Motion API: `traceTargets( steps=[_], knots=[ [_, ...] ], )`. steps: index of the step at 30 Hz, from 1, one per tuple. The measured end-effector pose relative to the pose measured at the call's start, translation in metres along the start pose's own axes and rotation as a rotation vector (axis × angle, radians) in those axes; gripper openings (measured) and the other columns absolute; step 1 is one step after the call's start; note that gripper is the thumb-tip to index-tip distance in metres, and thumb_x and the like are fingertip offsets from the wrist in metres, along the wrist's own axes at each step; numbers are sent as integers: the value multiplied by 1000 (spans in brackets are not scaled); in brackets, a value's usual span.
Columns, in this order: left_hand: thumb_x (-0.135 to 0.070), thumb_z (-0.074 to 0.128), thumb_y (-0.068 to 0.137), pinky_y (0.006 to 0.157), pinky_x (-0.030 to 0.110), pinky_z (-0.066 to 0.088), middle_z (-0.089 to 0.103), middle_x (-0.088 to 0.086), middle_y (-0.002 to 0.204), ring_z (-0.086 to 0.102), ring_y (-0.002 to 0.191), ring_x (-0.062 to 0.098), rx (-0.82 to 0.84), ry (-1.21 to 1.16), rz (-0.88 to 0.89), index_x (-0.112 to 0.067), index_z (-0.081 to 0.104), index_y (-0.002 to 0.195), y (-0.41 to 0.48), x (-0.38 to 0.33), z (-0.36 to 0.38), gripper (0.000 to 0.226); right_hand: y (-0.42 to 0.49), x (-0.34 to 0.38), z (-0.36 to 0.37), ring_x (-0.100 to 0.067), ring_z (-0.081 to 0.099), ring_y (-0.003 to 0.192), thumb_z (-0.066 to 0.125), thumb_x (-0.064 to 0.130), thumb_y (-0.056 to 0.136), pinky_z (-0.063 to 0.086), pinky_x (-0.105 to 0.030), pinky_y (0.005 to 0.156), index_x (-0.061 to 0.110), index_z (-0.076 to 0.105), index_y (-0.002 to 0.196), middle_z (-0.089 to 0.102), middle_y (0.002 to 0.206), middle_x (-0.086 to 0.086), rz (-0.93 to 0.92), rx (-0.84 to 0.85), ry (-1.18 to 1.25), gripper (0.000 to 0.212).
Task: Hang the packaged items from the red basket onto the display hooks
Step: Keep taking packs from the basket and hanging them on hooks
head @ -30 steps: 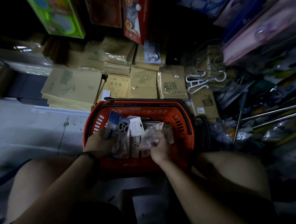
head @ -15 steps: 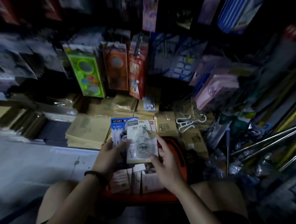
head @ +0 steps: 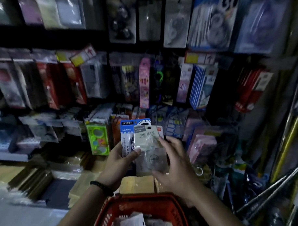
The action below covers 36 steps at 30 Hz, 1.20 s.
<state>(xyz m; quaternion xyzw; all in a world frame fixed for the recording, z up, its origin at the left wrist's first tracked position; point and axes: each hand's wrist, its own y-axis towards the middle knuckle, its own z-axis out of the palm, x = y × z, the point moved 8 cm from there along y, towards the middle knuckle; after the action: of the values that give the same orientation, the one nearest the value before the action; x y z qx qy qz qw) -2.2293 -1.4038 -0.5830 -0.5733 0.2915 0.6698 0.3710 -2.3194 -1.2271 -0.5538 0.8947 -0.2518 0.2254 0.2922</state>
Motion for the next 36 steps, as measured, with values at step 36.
traceTargets(
  steps=[36],
  knots=[
    [-16, 76, 95, 97, 56, 61, 83, 9, 107, 81, 100, 29, -158, 138, 499, -13, 75, 117, 63, -322, -57, 22, 299, 151, -190, -30, 48, 130, 83, 45, 80, 60, -44, 89, 15, 40, 159, 53, 139, -8, -355, -549, -661, 95]
  ],
)
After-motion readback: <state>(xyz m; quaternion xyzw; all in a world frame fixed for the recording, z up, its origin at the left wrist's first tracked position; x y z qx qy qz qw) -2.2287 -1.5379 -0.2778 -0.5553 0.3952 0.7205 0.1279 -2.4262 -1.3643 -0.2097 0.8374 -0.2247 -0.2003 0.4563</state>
